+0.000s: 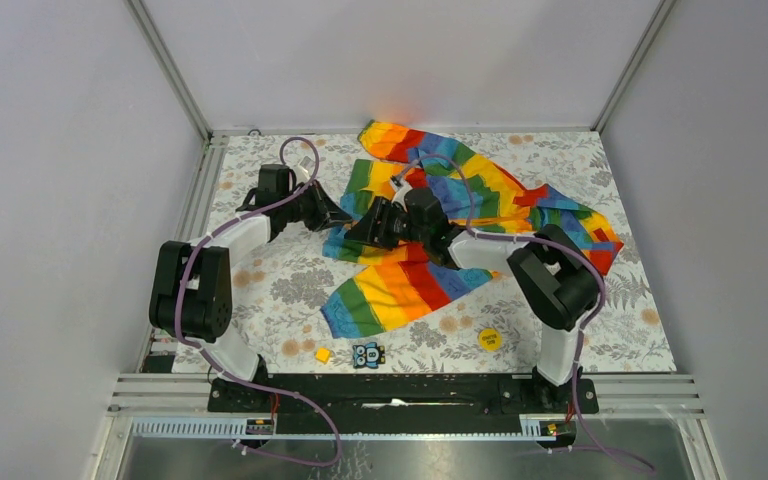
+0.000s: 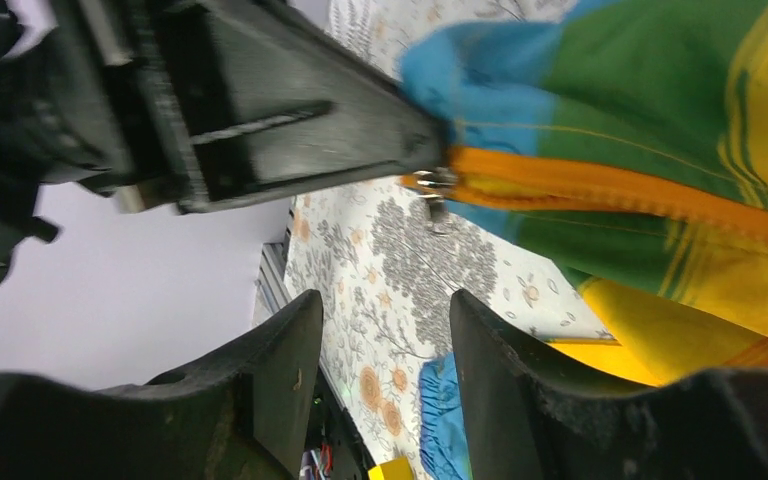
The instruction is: Zip up the jacket
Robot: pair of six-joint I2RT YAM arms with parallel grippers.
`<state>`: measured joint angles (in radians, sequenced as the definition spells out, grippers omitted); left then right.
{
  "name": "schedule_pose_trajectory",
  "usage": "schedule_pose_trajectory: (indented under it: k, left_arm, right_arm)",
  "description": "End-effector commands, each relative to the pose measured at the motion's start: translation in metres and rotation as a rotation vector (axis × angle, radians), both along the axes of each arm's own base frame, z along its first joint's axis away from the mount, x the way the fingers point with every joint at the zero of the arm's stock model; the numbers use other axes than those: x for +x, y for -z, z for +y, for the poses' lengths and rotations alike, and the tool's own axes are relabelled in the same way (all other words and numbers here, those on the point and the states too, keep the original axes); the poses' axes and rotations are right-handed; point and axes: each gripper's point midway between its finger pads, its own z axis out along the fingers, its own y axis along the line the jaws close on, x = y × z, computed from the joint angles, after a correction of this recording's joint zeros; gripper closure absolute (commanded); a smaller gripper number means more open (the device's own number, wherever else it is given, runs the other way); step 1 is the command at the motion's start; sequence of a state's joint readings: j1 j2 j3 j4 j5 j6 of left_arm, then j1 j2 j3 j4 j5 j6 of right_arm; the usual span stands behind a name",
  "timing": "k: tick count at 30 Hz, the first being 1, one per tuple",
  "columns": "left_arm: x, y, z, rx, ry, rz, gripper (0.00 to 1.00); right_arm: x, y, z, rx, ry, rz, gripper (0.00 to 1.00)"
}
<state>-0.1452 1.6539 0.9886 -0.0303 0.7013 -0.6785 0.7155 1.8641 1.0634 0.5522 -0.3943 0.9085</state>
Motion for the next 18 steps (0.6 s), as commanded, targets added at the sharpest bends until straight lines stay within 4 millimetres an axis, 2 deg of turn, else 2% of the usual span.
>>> schedule_pose_trajectory:
  k: [1,6,8,9,12,14,18]
  left_arm:
    - [0.001,-0.021,-0.002,-0.028,0.014,-0.052,1.00]
    - [0.001,-0.018,-0.002,-0.023,0.018,-0.044,1.00]
    - [0.000,-0.017,-0.004,-0.032,0.025,-0.033,1.00]
    - [0.000,-0.015,-0.004,-0.035,0.027,-0.026,1.00]
    - [0.000,-0.013,-0.006,-0.049,0.031,-0.004,1.00]
    - [-0.001,-0.008,-0.006,-0.048,0.031,0.011,1.00]
    - [-0.002,-0.006,-0.008,-0.055,0.042,0.029,1.00]
  right_arm:
    - [0.012,-0.018,0.008,0.083,-0.007,-0.008,0.45]
    - [0.018,-0.008,-0.007,-0.055,-0.027,-0.267,0.41]
    - [0.019,-0.010,-0.015,-0.130,-0.044,-0.458,0.39]
    - [0.013,-0.004,-0.020,-0.170,-0.053,-0.538,0.38]
    - [0.008,-0.007,-0.031,-0.262,-0.057,-0.867,0.35]
    - [0.012,-0.011,-0.039,-0.342,-0.039,-1.049,0.35]
    - [0.009,-0.019,-0.035,-0.391,-0.105,-1.310,0.39]
